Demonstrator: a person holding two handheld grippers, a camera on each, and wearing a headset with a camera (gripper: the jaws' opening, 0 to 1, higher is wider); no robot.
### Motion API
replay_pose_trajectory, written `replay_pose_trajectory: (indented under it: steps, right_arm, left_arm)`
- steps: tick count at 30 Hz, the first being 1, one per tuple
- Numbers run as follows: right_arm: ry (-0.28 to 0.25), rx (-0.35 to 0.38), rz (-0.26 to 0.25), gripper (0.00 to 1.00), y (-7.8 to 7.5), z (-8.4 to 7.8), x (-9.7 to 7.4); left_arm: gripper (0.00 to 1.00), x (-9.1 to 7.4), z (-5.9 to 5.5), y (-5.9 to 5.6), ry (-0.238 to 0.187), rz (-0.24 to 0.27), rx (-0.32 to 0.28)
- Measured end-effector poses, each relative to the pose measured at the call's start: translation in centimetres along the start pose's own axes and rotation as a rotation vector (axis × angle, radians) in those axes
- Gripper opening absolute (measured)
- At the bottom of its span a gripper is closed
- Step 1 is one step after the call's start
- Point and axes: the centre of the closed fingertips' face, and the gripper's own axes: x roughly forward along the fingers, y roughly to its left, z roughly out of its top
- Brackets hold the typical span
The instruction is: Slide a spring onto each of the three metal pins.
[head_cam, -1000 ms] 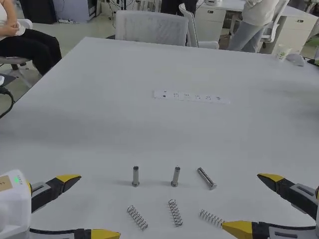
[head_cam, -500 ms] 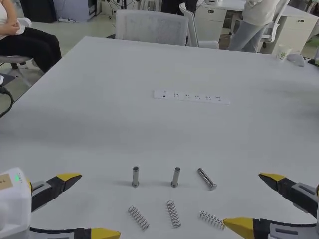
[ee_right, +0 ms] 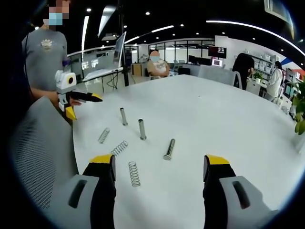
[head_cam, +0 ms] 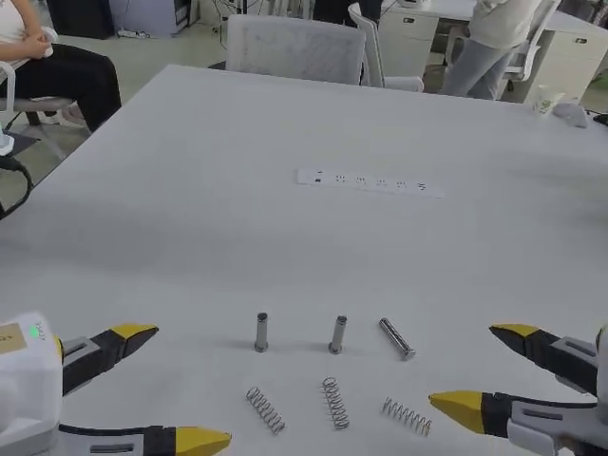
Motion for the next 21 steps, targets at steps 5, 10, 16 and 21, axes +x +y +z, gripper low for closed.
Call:
replay_pose_trajectory:
  steps: [5, 10, 16, 21]
  right_arm:
    - [0.037, -0.021, -0.013, 0.71, -0.7, 0.7, 1.2]
    - [0.062, -0.045, -0.004, 0.68, -1.2, 1.6, 2.9]
    - [0.107, -0.04, 0.001, 0.63, -1.7, 2.1, 5.2]
    - [0.147, -0.045, -0.003, 0.56, -2.1, 2.2, 6.7]
  left_arm:
    - [0.87, -0.1, 0.1, -0.2, -0.004, 0.002, 0.001]
    - [0.86, -0.2, 0.0, -0.2, -0.007, 0.006, -0.001]
    - [0.86, -0.4, -0.2, -0.2, -0.005, 0.01, -0.001]
    - [0.85, -0.5, -0.1, 0.0, -0.009, 0.016, -0.004]
